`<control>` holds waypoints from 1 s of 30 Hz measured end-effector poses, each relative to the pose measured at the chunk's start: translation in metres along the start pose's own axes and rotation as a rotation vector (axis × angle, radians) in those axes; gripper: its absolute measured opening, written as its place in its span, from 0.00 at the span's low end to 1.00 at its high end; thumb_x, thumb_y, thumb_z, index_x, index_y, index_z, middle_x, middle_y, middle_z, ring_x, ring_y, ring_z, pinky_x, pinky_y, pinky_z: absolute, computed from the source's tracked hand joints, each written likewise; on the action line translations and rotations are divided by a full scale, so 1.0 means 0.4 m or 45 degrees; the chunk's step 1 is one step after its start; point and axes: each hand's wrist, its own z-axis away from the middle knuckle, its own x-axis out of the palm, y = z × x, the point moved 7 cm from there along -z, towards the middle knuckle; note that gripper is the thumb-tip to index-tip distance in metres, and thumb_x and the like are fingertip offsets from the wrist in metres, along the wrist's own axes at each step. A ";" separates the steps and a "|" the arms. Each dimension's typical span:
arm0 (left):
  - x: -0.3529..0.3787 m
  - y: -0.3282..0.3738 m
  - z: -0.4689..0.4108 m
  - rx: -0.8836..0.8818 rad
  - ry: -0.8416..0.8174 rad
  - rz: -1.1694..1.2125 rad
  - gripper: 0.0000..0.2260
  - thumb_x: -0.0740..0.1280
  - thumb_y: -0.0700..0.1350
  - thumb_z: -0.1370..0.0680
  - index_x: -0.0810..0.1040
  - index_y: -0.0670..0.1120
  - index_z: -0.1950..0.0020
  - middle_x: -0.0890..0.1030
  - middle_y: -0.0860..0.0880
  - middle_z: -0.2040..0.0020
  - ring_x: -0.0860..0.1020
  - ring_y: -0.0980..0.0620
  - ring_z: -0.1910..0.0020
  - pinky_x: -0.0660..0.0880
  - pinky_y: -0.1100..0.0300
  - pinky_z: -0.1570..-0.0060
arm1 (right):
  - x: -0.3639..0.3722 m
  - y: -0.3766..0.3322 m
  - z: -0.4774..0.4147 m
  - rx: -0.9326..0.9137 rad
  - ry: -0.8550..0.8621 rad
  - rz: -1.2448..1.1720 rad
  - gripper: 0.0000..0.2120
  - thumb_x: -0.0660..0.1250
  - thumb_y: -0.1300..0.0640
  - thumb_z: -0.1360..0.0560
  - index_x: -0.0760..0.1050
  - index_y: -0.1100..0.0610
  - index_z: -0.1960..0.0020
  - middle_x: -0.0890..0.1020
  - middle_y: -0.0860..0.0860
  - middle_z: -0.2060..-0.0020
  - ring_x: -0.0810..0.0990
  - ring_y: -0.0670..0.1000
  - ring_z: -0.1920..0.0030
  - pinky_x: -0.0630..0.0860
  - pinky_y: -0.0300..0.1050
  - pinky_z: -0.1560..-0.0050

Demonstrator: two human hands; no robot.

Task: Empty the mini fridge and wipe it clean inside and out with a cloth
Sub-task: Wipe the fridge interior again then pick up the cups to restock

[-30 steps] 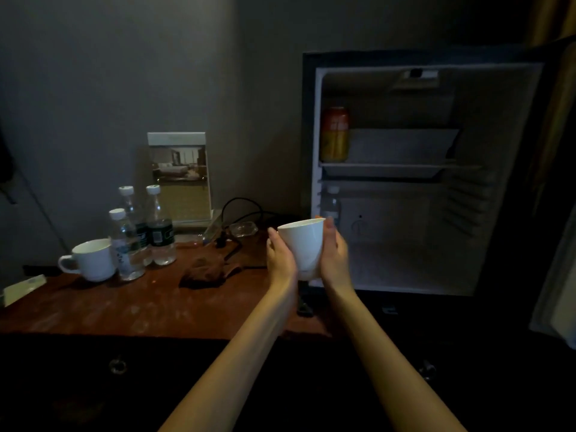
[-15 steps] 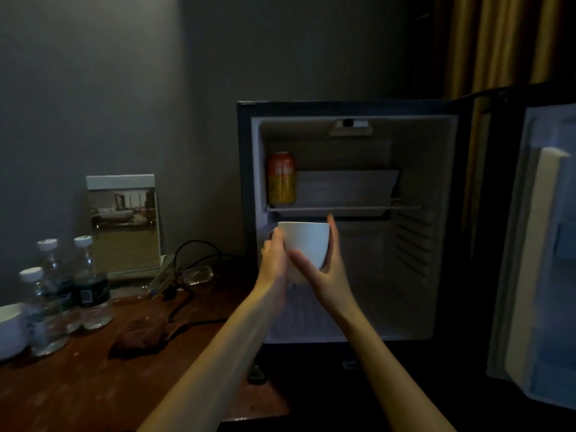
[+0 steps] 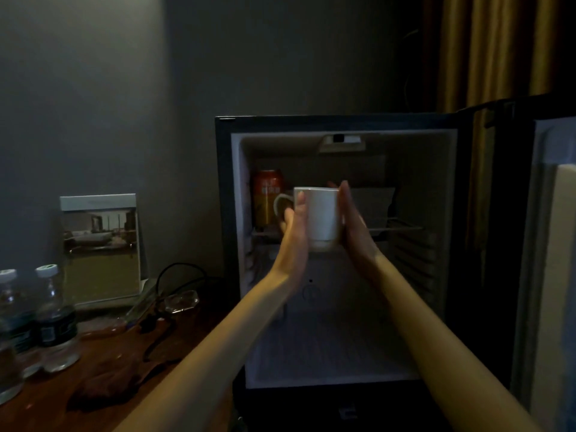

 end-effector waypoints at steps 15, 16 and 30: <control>-0.121 0.000 -0.052 0.537 0.134 -1.613 0.23 0.60 0.50 0.19 0.62 0.48 0.25 0.58 0.46 0.26 0.63 0.57 0.34 0.67 0.60 0.39 | -0.067 0.057 -0.096 -0.054 0.322 -0.044 0.25 0.70 0.51 0.26 0.67 0.53 0.32 0.78 0.51 0.44 0.81 0.47 0.49 0.79 0.35 0.62; -0.121 -0.014 -0.054 0.488 0.087 -1.783 0.21 0.60 0.50 0.19 0.64 0.48 0.27 0.60 0.46 0.27 0.64 0.53 0.32 0.67 0.56 0.36 | -0.065 0.058 -0.104 -0.064 0.340 -0.017 0.29 0.71 0.50 0.27 0.66 0.54 0.30 0.78 0.52 0.42 0.80 0.48 0.47 0.80 0.36 0.60; -0.114 -0.048 -0.033 0.350 -0.075 -2.142 0.25 0.58 0.49 0.19 0.57 0.45 0.23 0.58 0.45 0.23 0.51 0.46 0.23 0.49 0.49 0.25 | -0.012 0.089 -0.185 0.012 0.341 0.472 0.45 0.73 0.44 0.29 0.50 0.53 0.22 0.64 0.55 0.27 0.68 0.56 0.30 0.70 0.54 0.34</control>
